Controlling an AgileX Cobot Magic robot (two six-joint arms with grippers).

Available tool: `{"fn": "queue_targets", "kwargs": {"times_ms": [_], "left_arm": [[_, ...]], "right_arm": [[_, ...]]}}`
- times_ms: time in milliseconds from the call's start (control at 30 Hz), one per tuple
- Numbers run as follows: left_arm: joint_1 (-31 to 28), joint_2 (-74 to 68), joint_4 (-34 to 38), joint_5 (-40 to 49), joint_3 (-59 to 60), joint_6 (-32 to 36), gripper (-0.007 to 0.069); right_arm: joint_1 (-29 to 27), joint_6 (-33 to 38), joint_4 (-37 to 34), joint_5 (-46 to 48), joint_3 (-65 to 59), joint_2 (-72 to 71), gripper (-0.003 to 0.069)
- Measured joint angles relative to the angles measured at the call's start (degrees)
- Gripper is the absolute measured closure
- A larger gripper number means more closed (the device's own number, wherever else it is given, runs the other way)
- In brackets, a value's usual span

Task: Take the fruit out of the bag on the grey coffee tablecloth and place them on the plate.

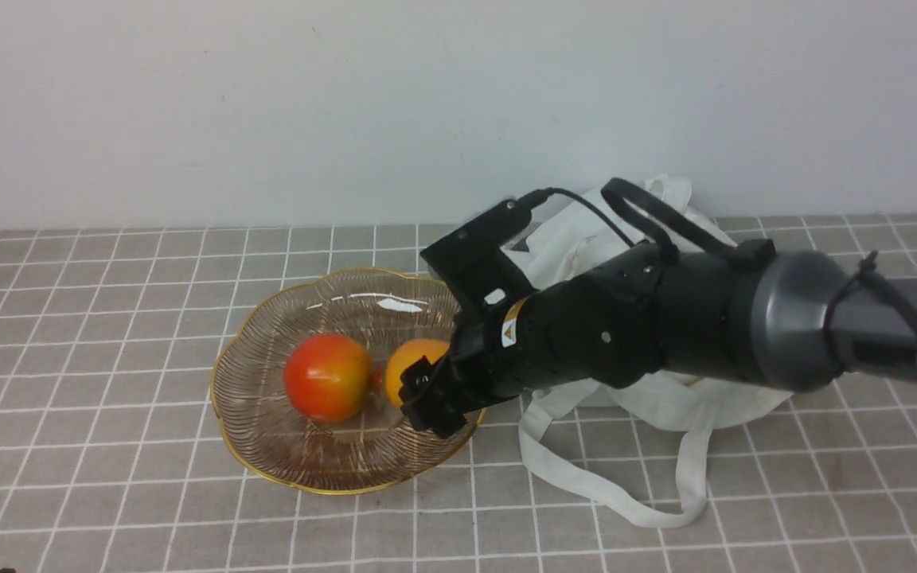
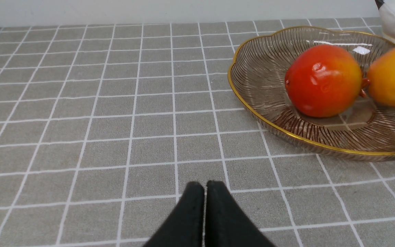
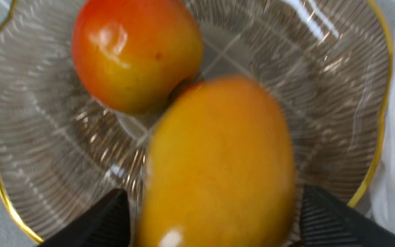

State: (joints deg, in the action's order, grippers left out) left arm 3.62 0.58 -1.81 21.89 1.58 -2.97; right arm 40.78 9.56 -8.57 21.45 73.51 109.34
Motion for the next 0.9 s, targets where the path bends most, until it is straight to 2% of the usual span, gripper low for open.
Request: {"fn": "queue_targets", "kwargs": {"times_ms": [100, 233, 300, 333, 400, 433, 500, 533, 567, 600, 667, 700, 733, 800, 833, 900], "left_arm": [[0.0, 0.0, 0.0, 0.0, 0.0, 0.0, 0.0632], [0.0, 0.0, 0.0, 0.0, 0.0, 0.0, 0.0632], [0.0, 0.0, 0.0, 0.0, 0.0, 0.0, 0.0632], [0.0, 0.0, 0.0, 0.0, 0.0, 0.0, 0.0632], [0.0, 0.0, 0.0, 0.0, 0.0, 0.0, 0.0632], [0.0, 0.0, 0.0, 0.0, 0.0, 0.0, 0.0632], [0.0, 0.0, 0.0, 0.0, 0.0, 0.0, 0.0632], [0.0, 0.0, 0.0, 0.0, 0.0, 0.0, 0.0632], [0.0, 0.0, 0.0, 0.0, 0.0, 0.0, 0.0632], [0.0, 0.0, 0.0, 0.0, 0.0, 0.0, 0.0632], [0.0, 0.0, 0.0, 0.0, 0.0, 0.0, 0.0632], [0.0, 0.0, 0.0, 0.0, 0.0, 0.0, 0.0632], [0.0, 0.0, 0.0, 0.0, 0.0, 0.0, 0.0632], [0.0, 0.0, 0.0, 0.0, 0.0, 0.0, 0.0632], [0.0, 0.0, 0.0, 0.0, 0.0, 0.0, 0.0632], [0.0, 0.0, 0.0, 0.0, 0.0, 0.0, 0.0632]], "right_arm": [[0.0, 0.0, 0.2, 1.3, 1.7, 0.0, -0.0015], [0.0, -0.2, 0.5, 6.6, 5.4, 0.0, -0.002], [0.0, -0.7, 2.5, 14.0, 9.1, -0.3, -0.0007], [0.0, -0.9, 2.7, 14.8, 9.9, -0.4, -0.0003], [0.1, -4.8, 7.2, 24.7, 15.2, -2.2, 0.0049], [0.1, -4.8, 7.2, 24.7, 15.2, -2.2, 0.0049], [0.1, -9.9, 15.4, 36.3, 20.5, -6.7, 0.0162], [0.1, -10.7, 17.2, 37.7, 21.5, -8.0, 0.0194], [0.1, -12.3, 21.0, 42.2, 22.4, -10.8, 0.0262], [0.1, -12.8, 22.2, 43.4, 22.6, -11.8, 0.0286], [0.1, -16.7, 28.5, 48.6, 23.1, -18.8, 0.0449], [0.1, -17.0, 28.9, 48.8, 23.1, -19.9, 0.0474], [0.1, -20.0, 31.0, 49.8, 23.1, -24.7, 0.0568], [0.1, -22.8, 31.4, 49.9, 22.2, -31.3, 0.0636], [0.1, -23.1, 31.4, 49.9, 22.0, -31.3, 0.0636], [0.1, -26.3, 31.3, 50.0, 18.7, -40.6, 0.0664]]}}
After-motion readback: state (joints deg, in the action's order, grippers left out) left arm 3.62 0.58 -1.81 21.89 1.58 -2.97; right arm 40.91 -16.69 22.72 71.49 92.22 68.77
